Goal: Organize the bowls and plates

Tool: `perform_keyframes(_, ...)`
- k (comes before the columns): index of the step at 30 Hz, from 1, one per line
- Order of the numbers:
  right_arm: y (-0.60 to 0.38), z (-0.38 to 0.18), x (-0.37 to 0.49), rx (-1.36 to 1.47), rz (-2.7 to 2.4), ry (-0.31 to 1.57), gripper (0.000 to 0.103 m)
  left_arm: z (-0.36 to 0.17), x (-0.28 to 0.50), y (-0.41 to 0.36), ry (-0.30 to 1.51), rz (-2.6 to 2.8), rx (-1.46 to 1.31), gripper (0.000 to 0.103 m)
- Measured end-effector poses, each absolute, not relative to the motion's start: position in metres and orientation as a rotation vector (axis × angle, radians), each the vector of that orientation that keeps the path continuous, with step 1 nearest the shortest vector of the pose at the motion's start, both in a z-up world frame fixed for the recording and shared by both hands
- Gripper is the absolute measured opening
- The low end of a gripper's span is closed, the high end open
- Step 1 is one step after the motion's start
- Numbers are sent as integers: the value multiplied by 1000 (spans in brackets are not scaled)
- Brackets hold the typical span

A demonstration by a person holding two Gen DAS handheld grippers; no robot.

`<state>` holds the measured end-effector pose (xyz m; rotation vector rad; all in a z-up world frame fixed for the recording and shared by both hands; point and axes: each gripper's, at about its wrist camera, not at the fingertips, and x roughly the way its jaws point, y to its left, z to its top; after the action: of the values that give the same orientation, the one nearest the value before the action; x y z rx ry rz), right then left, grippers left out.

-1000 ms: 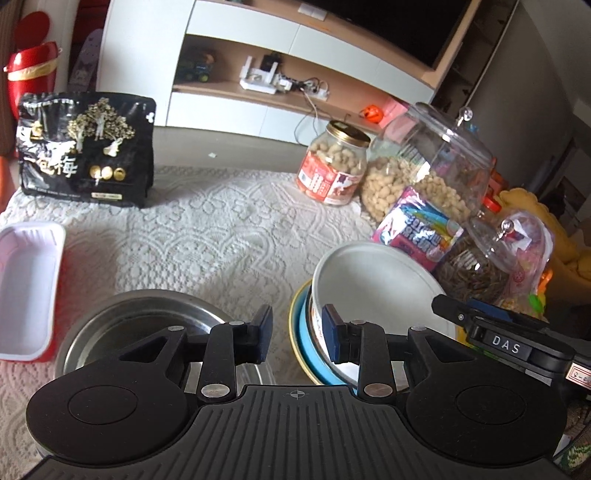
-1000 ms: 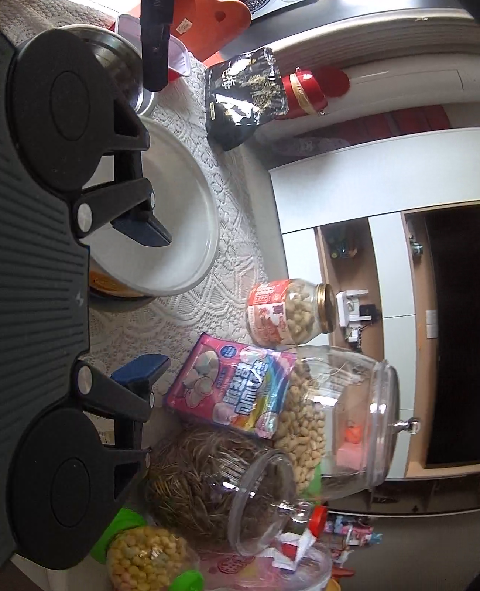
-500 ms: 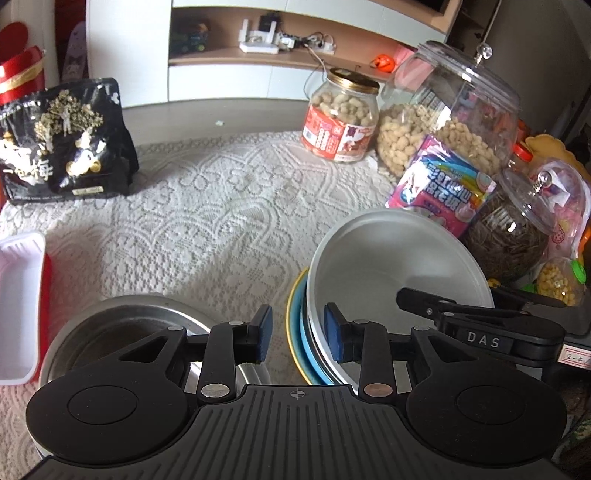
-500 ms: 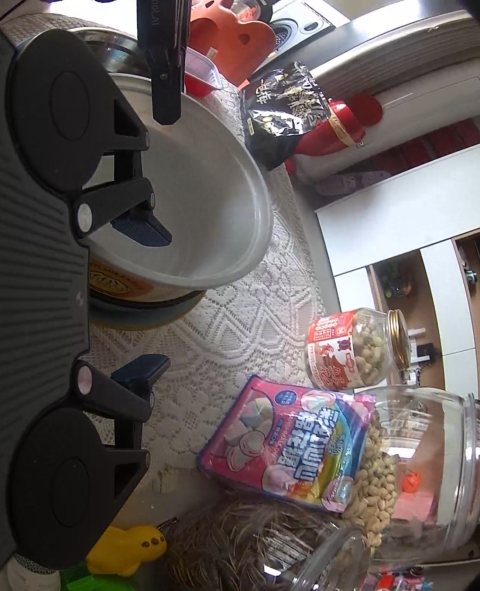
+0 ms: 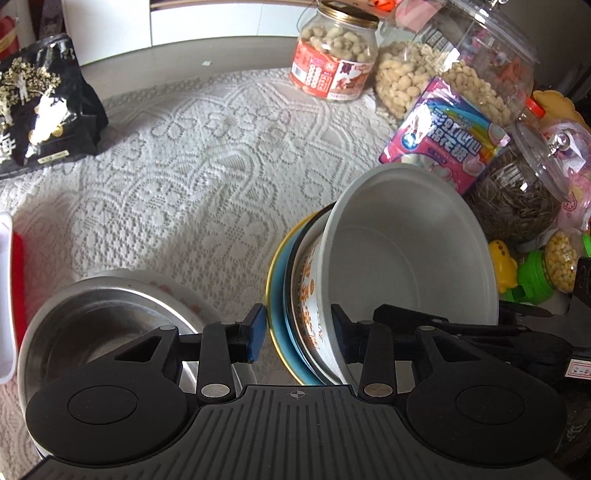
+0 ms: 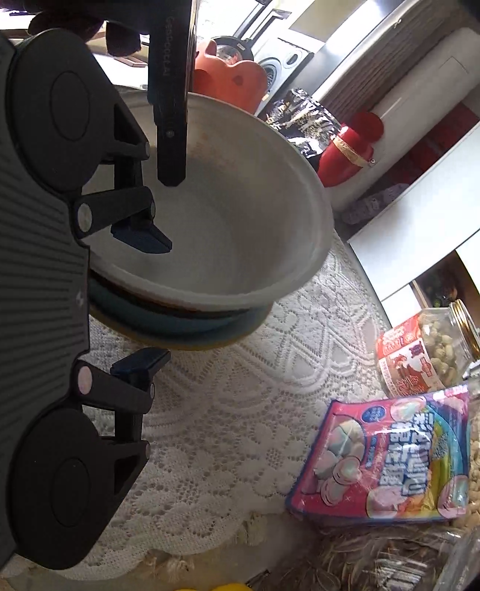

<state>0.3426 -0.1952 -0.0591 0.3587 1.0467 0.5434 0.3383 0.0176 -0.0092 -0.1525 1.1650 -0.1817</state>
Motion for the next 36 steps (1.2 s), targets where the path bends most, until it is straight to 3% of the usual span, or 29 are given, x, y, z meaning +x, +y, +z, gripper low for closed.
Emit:
perform_keyframes(7, -188, -57, 342, 331, 529, 1053, 59, -17, 339, 13, 1187, -203, -140, 46)
perform_keyframes(23, -200, -56, 303, 355, 535, 1126, 60, -12, 296, 4, 1299, -247, -93, 45)
perform_keyframes(28, -195, -56, 306, 386, 540, 1080, 71, -14, 301, 7, 1320, -221, -127, 45)
perform_keyframes(36, -205, -60, 313, 424, 525, 1059, 71, -14, 312, -11, 1366, -160, -51, 46)
